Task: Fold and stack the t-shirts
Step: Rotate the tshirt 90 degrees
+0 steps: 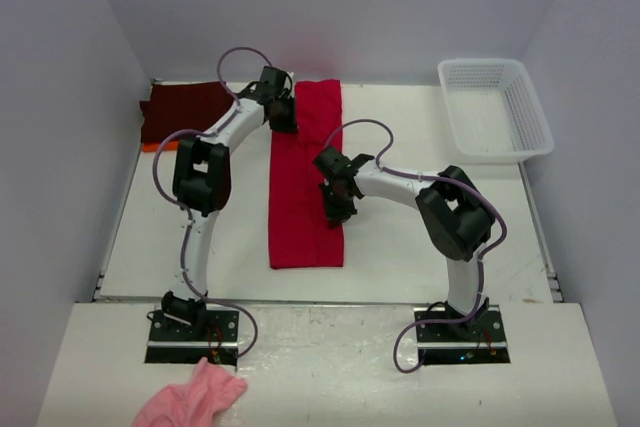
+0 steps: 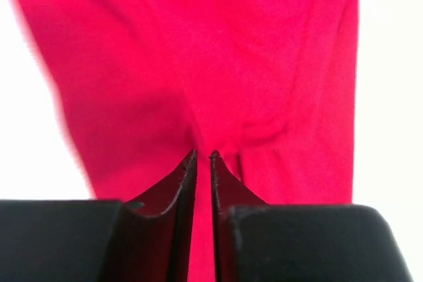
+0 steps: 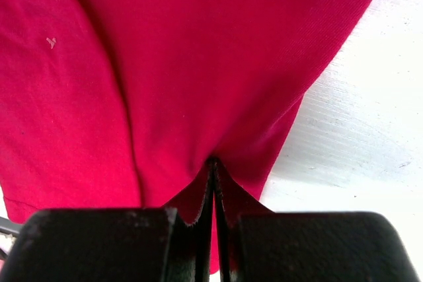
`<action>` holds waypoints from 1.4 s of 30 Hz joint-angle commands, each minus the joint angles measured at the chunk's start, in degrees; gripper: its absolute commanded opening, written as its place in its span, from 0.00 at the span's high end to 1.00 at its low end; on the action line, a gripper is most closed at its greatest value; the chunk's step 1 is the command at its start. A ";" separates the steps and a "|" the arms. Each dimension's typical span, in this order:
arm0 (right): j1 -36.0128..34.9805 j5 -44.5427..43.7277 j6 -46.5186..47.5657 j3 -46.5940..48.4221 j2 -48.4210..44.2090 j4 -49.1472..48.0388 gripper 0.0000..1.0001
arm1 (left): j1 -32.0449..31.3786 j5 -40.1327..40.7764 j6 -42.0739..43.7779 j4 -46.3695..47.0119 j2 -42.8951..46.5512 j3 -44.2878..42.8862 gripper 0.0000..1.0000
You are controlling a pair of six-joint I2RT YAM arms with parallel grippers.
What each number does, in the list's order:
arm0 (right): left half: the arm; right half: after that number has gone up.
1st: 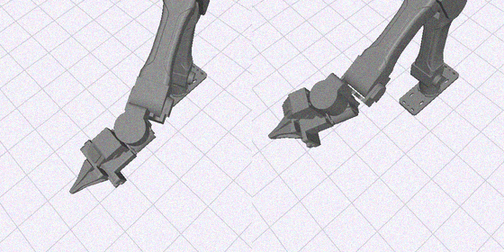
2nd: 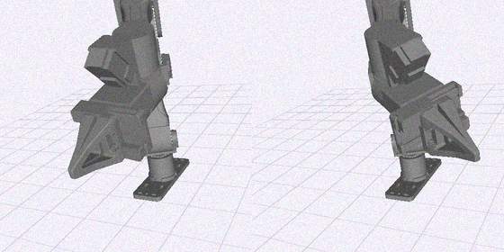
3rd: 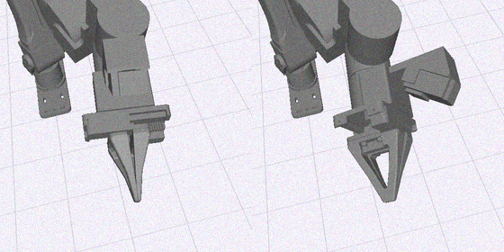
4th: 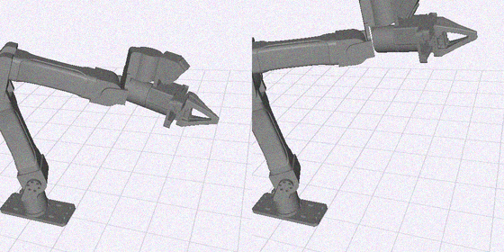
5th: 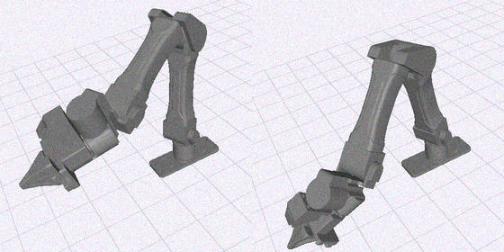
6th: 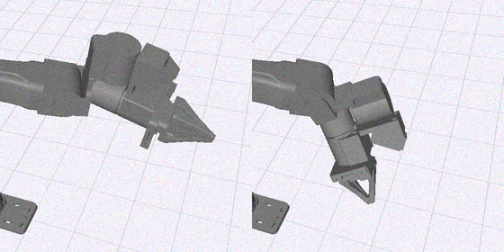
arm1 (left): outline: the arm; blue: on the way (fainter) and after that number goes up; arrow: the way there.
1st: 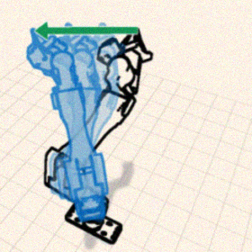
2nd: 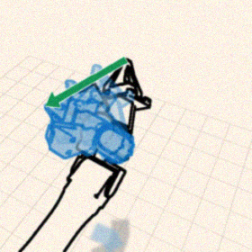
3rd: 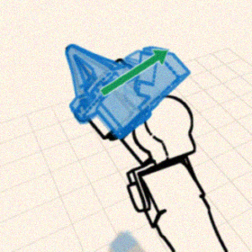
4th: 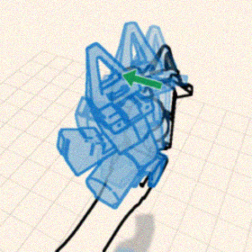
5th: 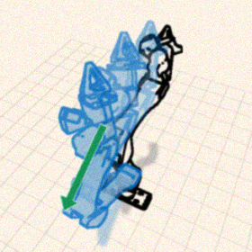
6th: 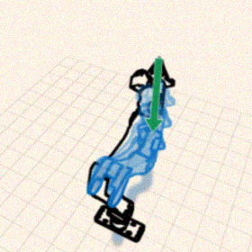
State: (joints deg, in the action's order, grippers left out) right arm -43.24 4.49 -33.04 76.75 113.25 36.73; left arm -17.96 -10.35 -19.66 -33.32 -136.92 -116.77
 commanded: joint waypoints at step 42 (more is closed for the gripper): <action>-6.33 6.32 -11.61 -32.46 -34.15 -10.19 0.34 | -13.24 6.39 -21.65 -3.51 76.37 77.83 0.44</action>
State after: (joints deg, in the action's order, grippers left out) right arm -49.41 9.78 -42.89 44.56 80.40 30.11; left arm -29.89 -3.49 -39.11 -38.81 -60.29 -39.97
